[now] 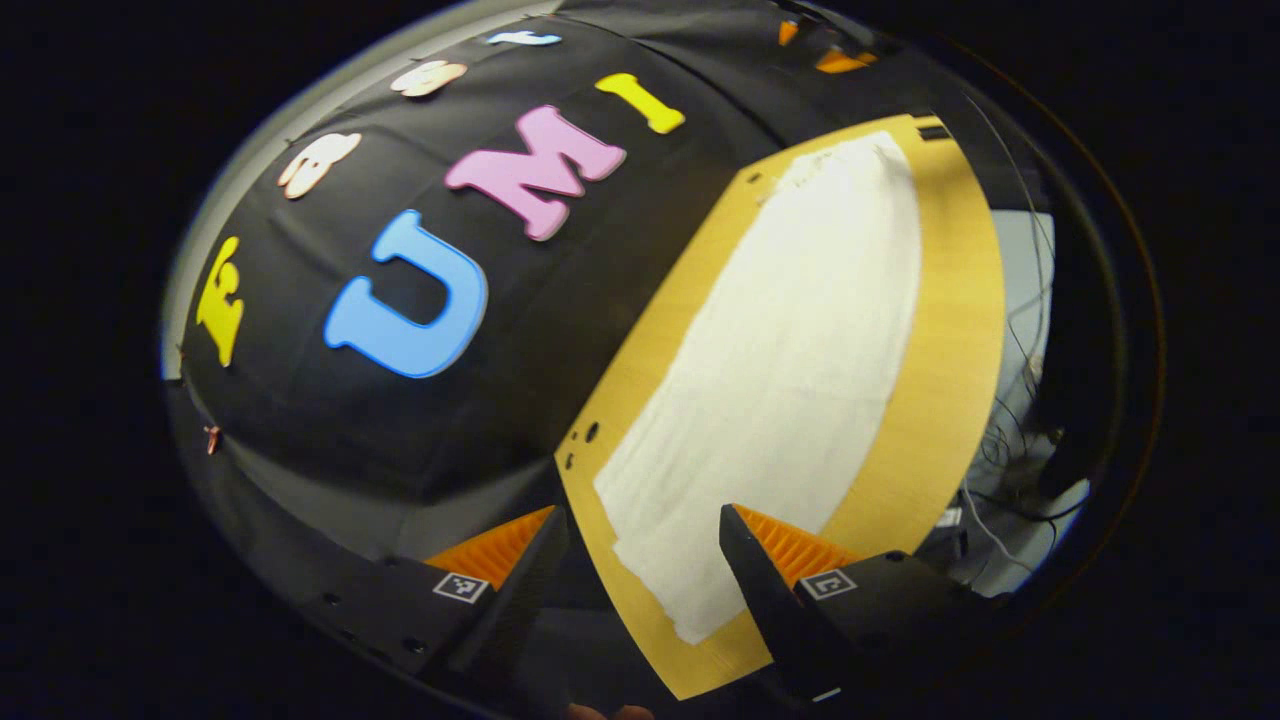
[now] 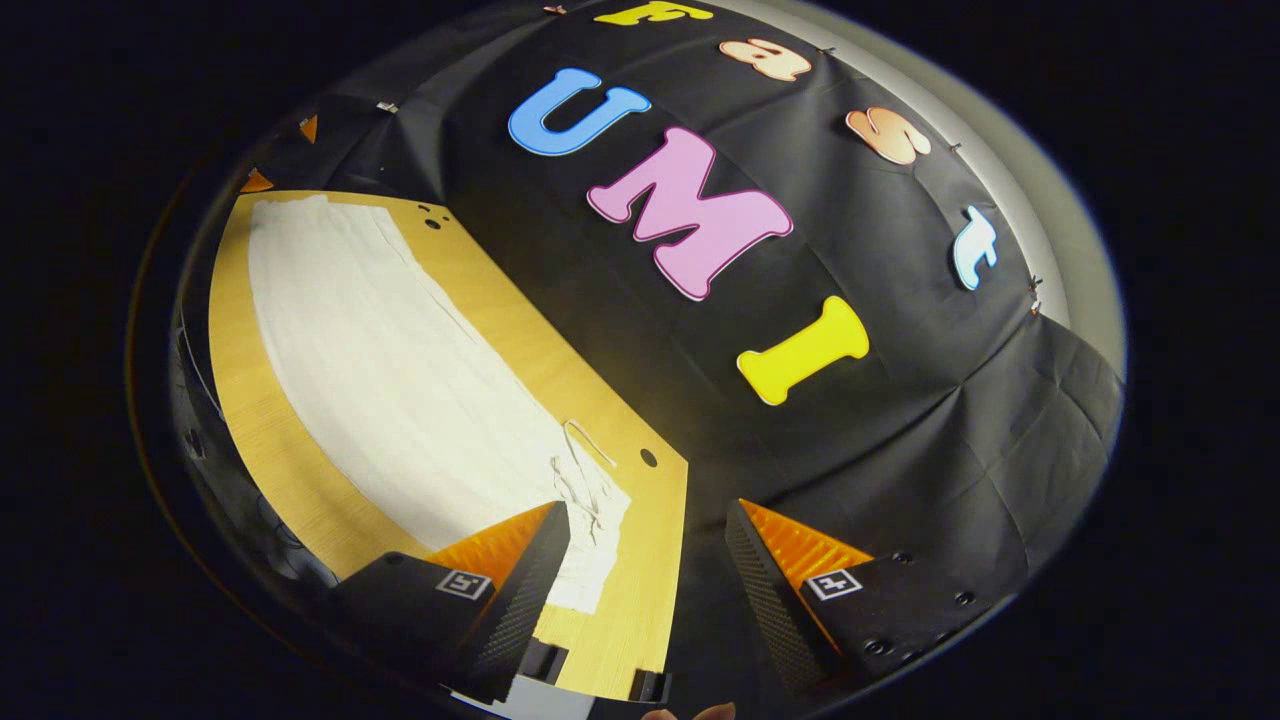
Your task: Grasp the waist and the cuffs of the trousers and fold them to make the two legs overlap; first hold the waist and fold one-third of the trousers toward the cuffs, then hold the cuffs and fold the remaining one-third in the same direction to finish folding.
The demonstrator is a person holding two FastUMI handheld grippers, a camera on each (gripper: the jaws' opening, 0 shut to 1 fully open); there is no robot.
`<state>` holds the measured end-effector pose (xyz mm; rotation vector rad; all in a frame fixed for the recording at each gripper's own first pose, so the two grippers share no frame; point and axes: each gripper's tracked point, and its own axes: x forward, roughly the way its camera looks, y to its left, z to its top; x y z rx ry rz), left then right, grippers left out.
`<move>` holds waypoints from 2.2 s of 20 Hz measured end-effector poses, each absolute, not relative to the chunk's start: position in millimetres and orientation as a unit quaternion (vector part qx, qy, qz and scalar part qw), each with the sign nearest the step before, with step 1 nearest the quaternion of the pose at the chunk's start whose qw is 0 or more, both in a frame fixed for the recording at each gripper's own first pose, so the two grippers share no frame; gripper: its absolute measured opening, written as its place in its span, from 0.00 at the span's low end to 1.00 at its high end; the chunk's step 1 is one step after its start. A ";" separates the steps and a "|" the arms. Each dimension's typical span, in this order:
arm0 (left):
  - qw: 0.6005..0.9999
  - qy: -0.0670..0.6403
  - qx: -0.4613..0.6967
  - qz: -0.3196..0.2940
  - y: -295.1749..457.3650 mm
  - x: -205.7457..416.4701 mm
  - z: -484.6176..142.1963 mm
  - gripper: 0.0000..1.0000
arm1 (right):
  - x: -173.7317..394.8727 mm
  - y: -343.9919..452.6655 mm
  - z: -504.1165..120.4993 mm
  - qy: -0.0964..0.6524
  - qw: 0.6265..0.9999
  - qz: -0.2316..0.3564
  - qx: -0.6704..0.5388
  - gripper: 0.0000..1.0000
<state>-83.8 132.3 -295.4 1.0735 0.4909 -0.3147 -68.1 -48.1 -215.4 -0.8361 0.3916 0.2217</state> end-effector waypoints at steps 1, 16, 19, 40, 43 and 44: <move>0.805 0.249 0.516 -0.156 141.1 -86.5 -312.2 0.96 | -69.7 -50.4 -219.4 0.195 0.887 0.105 -0.405 0.98; 0.675 0.335 0.611 -0.242 184.1 -36.0 -406.4 0.94 | -85.3 -62.8 -228.4 0.224 0.882 0.076 -0.407 0.98; 0.661 0.355 0.614 -0.244 188.2 -21.2 -412.5 0.87 | -82.3 -63.5 -232.4 0.228 0.879 0.083 -0.411 0.98; 0.601 0.464 0.613 -0.217 189.8 -16.1 -428.5 0.06 | -63.0 -116.9 -447.7 0.309 0.701 0.330 -0.552 0.96; 0.601 0.468 0.612 -0.213 190.5 -15.8 -428.7 0.06 | -41.0 -108.4 -448.5 0.277 0.690 0.335 -0.578 0.93; 0.601 0.470 0.611 -0.212 190.5 -15.1 -428.8 0.06 | -34.0 -105.3 -449.9 0.268 0.685 0.338 -0.587 0.93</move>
